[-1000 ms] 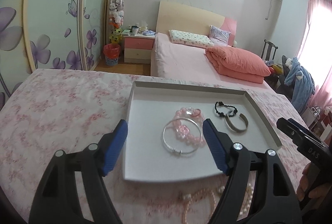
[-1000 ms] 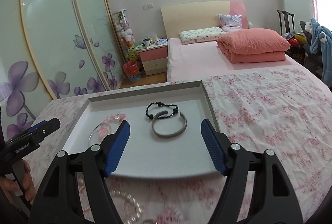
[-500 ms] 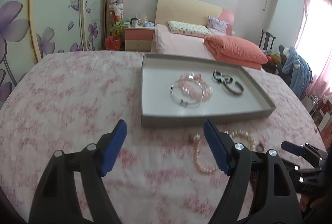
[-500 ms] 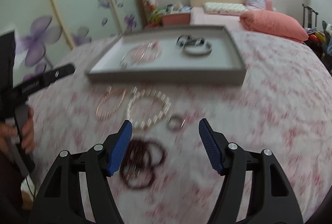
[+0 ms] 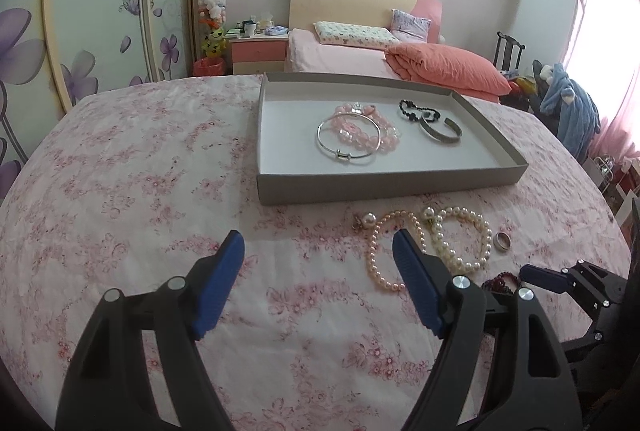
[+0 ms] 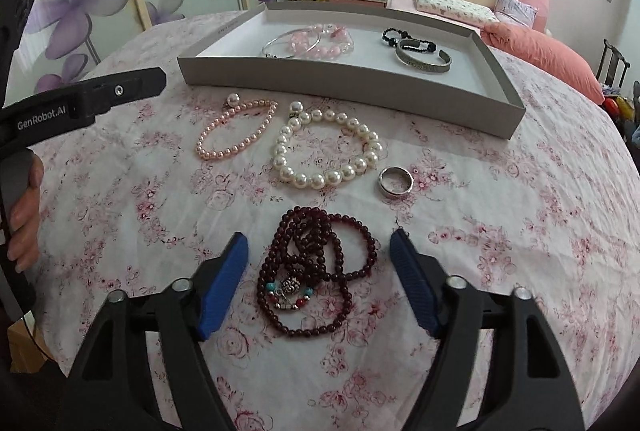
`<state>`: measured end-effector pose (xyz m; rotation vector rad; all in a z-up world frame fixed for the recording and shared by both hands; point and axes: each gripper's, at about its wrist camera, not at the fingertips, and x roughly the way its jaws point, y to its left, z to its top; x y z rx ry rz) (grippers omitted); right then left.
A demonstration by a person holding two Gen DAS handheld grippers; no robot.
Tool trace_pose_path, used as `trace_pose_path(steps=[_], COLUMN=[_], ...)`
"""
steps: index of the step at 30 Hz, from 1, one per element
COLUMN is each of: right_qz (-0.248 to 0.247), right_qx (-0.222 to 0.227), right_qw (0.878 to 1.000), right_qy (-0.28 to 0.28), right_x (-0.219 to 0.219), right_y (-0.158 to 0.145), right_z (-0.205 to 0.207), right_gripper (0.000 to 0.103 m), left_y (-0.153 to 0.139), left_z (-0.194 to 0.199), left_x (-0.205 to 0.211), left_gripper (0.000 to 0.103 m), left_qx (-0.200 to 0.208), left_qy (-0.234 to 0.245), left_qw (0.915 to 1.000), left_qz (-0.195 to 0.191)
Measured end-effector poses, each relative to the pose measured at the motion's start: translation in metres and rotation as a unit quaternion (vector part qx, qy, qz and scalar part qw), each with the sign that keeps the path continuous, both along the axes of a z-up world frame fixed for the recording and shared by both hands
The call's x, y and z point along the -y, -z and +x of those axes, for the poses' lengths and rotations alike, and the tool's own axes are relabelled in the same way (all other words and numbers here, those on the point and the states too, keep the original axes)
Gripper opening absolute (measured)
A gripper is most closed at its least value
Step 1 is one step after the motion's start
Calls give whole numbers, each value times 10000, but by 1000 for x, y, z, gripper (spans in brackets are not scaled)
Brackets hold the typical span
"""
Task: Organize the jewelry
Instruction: 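Move the right tool to the dark red bead strands while the left tool approaches the pink pearl bracelet, then grasp the dark red bead strands with the right tool while the left tool grasps the pink pearl bracelet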
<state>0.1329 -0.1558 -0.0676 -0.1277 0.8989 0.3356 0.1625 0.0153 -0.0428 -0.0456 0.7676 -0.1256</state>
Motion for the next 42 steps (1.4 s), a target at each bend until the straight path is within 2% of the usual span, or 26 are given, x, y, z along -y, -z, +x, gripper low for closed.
trace_pose_path(steps=[1, 2, 4, 6, 12, 16, 20, 28, 32, 42], right_qz=[-12, 0, 16, 5, -182, -202, -134, -131, -117, -78], right_qx=[34, 49, 47, 35, 21, -25, -46, -12, -4, 32], right_qw=[10000, 10000, 10000, 10000, 9997, 9967, 9931, 9936, 9940, 9945], right_qy=[-6, -19, -40, -39, 150, 788, 1161, 1121, 1088, 1048], right_x=[0, 2, 5, 7, 27, 59, 77, 71, 69, 67], right_y=[-1, -2, -3, -3, -5, -5, -5, -4, -4, -4], right_z=[-1, -2, -2, -4, -6, 11, 26, 37, 38, 40], right_gripper=[48, 42, 21, 15, 13, 13, 13, 13, 13, 13], left_y=[1, 2, 5, 7, 15, 19, 26, 39, 39, 39], left_z=[1, 1, 2, 2, 4, 7, 13, 30, 32, 15], left_x=[1, 2, 5, 7, 16, 25, 36, 53, 52, 29], left_gripper=[75, 75, 75, 75, 75, 73, 57, 36, 15, 13], left_qx=[-23, -40, -82, -116, -254, -345, -488, -725, -681, -634], left_qy=[14, 22, 52, 88, 289, 448, 601, 664, 670, 750], left_qw=[10000, 10000, 9999, 9999, 9992, 9981, 9962, 9937, 9932, 9900], left_qz=[9, 15, 33, 51, 148, 256, 387, 530, 668, 1014])
